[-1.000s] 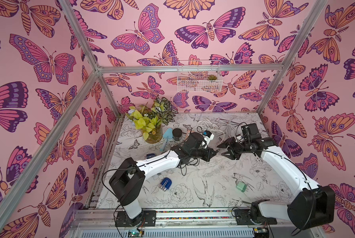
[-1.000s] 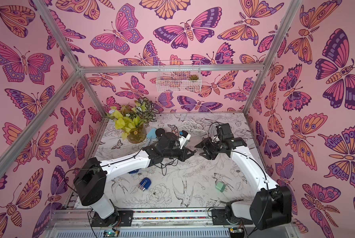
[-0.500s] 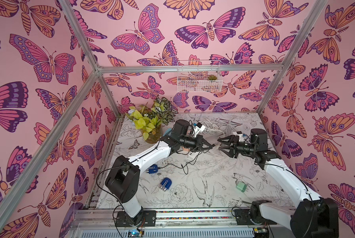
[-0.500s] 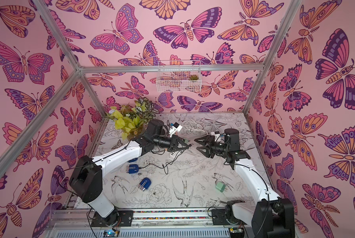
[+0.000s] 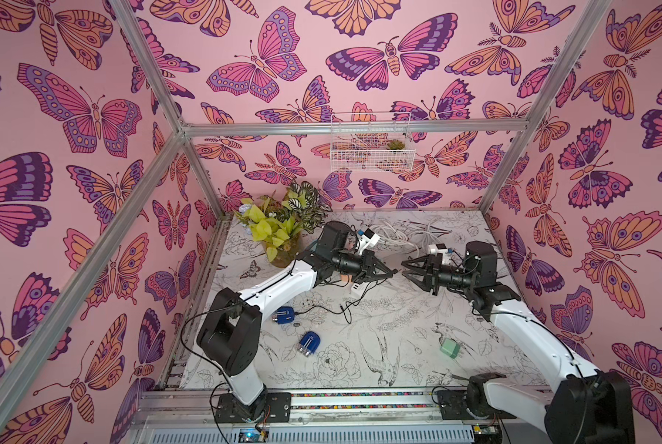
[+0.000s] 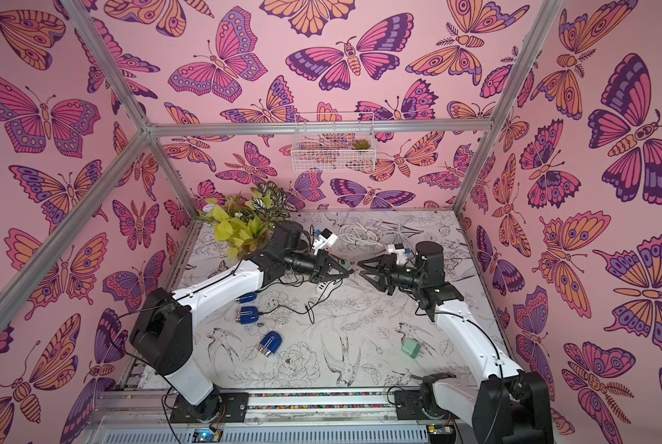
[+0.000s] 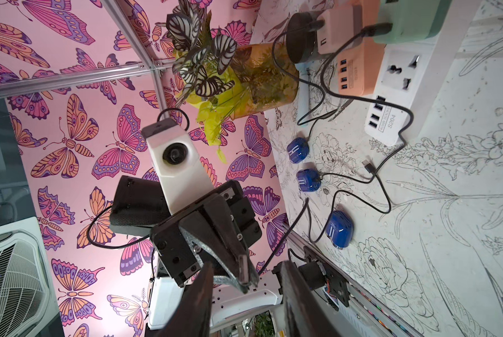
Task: Charge the electric shaver
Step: Pick up the charging cable from the center of the board.
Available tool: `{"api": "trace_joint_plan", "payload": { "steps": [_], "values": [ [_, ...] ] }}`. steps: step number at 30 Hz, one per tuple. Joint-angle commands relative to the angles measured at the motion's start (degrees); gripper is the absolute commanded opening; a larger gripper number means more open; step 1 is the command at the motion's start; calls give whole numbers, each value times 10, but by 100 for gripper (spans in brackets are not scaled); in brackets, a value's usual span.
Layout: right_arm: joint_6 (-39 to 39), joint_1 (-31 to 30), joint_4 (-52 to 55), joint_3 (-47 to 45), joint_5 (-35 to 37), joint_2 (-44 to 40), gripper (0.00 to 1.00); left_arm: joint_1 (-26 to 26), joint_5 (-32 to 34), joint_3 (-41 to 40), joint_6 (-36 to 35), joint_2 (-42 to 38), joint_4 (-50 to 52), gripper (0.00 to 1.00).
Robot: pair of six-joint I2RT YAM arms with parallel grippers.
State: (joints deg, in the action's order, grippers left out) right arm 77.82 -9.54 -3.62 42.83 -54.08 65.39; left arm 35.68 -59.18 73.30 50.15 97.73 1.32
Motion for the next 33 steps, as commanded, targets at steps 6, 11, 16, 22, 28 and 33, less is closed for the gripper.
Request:
{"api": "trace_joint_plan", "payload": {
  "steps": [6,11,16,22,28,33],
  "values": [
    [8,-23,-10,5,4,0,33,-3,-7,17,-22,10,26,0],
    [13,-35,-23,-5,12,11,28,-3,-9,24,-23,12,28,0],
    [10,-35,-18,3,17,15,22,-3,-9,20,-28,11,36,0],
    [-2,-35,-4,5,18,17,20,-3,-10,23,-35,10,44,0],
    [-2,-35,-6,9,20,21,13,-3,-11,22,-37,11,46,0],
    [-4,-35,-3,14,15,28,4,-3,-9,25,-39,12,46,0]
  ]
}}
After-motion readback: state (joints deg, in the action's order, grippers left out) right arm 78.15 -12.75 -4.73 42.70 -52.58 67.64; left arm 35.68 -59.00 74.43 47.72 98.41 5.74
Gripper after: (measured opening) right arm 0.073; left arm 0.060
